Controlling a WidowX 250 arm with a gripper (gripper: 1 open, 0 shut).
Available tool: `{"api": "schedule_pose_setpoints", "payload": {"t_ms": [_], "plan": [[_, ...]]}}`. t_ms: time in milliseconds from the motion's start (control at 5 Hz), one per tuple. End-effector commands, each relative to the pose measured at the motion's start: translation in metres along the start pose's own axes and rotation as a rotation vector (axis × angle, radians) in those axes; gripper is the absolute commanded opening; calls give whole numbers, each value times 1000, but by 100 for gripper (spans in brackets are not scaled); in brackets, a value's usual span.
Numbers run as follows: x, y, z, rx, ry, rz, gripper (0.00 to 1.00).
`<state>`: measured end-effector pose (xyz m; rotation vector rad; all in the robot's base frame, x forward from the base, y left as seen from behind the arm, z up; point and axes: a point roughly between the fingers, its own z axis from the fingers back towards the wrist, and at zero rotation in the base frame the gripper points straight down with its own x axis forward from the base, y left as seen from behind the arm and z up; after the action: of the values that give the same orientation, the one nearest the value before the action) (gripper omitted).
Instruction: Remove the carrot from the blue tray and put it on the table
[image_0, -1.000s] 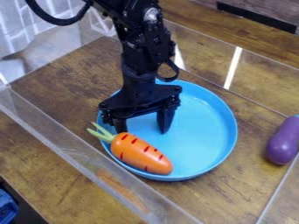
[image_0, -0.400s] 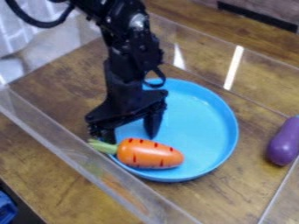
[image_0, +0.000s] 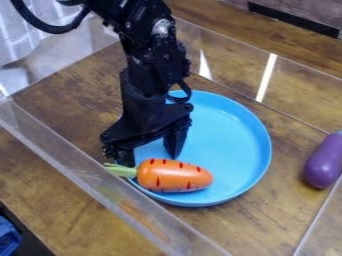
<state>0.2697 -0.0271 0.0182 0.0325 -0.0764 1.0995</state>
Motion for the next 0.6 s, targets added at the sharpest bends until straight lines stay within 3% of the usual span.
{"api": "schedule_pose_setpoints", "payload": {"t_ms": [0, 400], "plan": [[-22, 8, -5, 55, 28, 46, 100], [-37, 13, -3, 67, 36, 152, 100]]}}
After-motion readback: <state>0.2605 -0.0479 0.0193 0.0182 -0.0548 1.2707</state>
